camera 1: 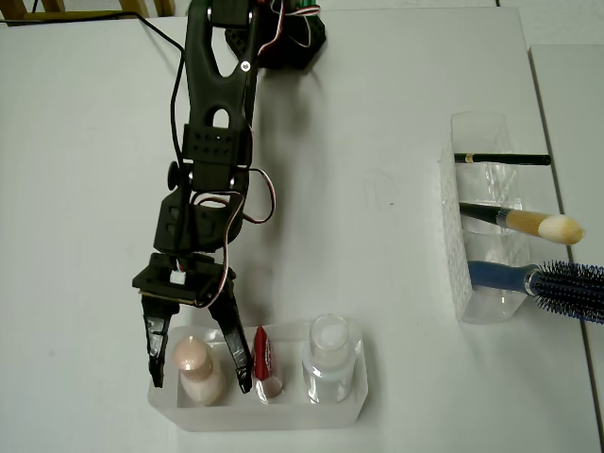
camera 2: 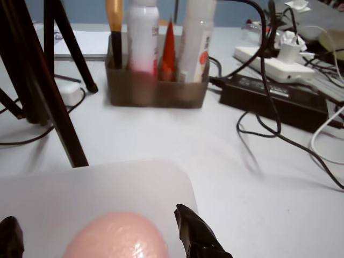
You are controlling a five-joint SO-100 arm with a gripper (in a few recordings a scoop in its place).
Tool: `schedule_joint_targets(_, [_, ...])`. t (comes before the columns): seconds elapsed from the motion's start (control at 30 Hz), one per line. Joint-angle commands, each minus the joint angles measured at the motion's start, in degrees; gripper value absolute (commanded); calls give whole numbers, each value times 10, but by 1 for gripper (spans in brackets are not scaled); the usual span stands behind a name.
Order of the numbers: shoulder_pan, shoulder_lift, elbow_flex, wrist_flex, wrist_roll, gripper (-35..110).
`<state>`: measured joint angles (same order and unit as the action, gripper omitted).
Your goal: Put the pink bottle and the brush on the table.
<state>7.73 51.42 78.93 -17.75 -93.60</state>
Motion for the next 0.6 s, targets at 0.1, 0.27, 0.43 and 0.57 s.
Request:
schedule_joint_targets(0.1, [-7,8,-15,-22,-15,37])
schedule_joint_targets(0.27, [-7,7,-14,-22,-25,26])
schedule_joint_targets(0.43, [-7,7,-16,-25,-25,21])
schedule_joint_targets(0.57, [-7,7,-16,-27,-25,18])
